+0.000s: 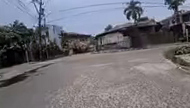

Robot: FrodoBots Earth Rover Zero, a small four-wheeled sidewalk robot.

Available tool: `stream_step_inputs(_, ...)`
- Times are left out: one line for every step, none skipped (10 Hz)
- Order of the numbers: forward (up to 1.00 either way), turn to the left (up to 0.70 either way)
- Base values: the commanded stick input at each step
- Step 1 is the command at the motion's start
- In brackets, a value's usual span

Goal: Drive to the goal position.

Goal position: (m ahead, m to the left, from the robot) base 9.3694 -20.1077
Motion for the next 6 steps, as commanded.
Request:
stream_step_inputs(1.00, 0.00)
stream_step_inputs(1.00, 0.00)
stream_step_inputs(1.00, 0.00)
stream_step_inputs(1.00, 0.00)
stream_step_inputs(1.00, 0.00)
stream_step_inputs(1.00, 0.00)
